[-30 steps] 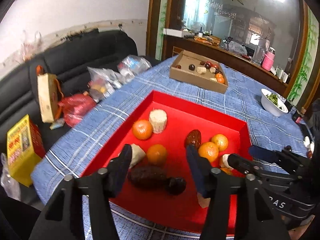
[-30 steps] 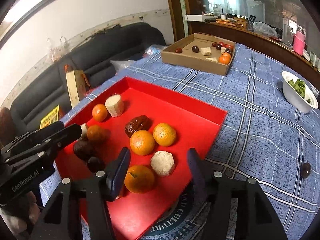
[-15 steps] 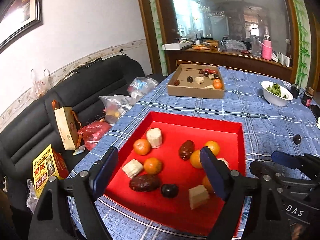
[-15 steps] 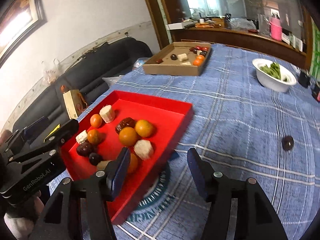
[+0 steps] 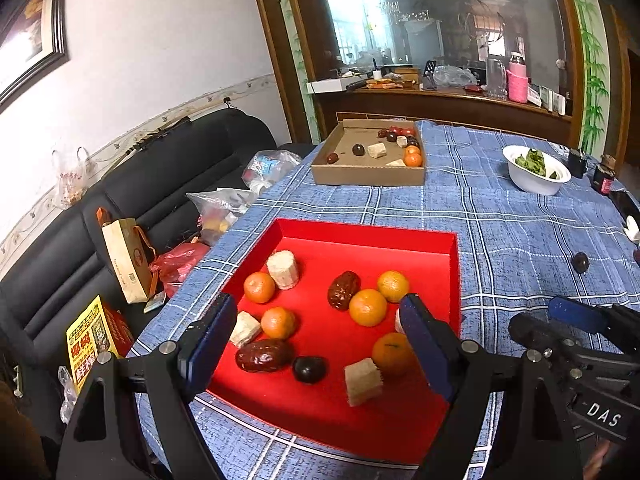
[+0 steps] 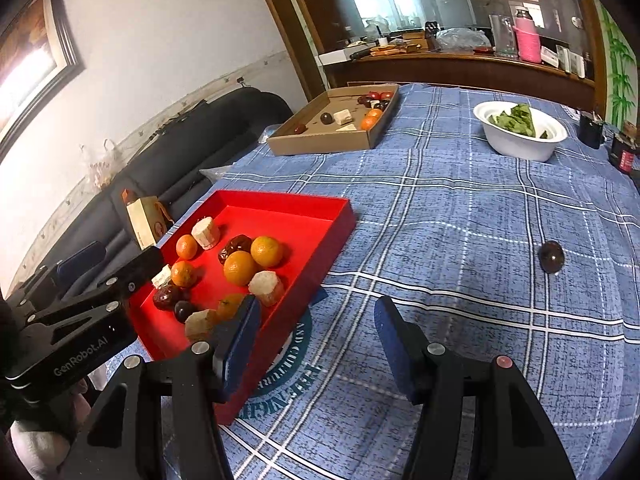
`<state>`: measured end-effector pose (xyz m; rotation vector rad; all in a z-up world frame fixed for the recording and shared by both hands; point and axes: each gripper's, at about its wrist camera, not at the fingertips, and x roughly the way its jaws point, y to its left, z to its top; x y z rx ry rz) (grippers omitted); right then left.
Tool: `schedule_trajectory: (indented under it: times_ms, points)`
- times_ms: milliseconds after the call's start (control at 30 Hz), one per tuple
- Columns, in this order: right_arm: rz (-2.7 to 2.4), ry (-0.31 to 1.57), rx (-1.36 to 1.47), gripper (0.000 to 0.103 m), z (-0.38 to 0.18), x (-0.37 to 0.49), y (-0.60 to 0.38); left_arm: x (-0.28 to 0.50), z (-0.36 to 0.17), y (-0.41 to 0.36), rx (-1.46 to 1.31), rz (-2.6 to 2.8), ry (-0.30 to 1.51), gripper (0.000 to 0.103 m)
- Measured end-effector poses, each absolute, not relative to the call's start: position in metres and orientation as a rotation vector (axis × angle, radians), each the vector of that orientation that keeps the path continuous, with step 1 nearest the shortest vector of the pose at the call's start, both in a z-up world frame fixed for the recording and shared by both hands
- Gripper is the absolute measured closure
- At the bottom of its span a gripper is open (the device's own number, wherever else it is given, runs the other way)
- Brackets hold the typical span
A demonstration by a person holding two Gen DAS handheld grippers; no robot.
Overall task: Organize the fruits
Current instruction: 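Move both open tools back toward the last plum and date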
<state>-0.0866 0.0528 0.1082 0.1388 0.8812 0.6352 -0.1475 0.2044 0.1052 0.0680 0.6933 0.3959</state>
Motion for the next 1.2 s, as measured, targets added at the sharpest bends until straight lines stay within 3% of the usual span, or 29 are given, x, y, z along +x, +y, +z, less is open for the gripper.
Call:
schedule_trajectory:
  times_ms: [833, 1200]
  points:
    - [0.573, 0.928, 0.187, 0.039, 0.093, -0.08, 0.014, -0.137, 0.101, 0.19, 0.061, 0.328, 0.734, 0.02]
    - [0.333, 0.9, 0.25, 0.039, 0.099, -0.069, -0.117, -0.109, 0.123, 0.175, -0.096, 0.109, 0.739, 0.02]
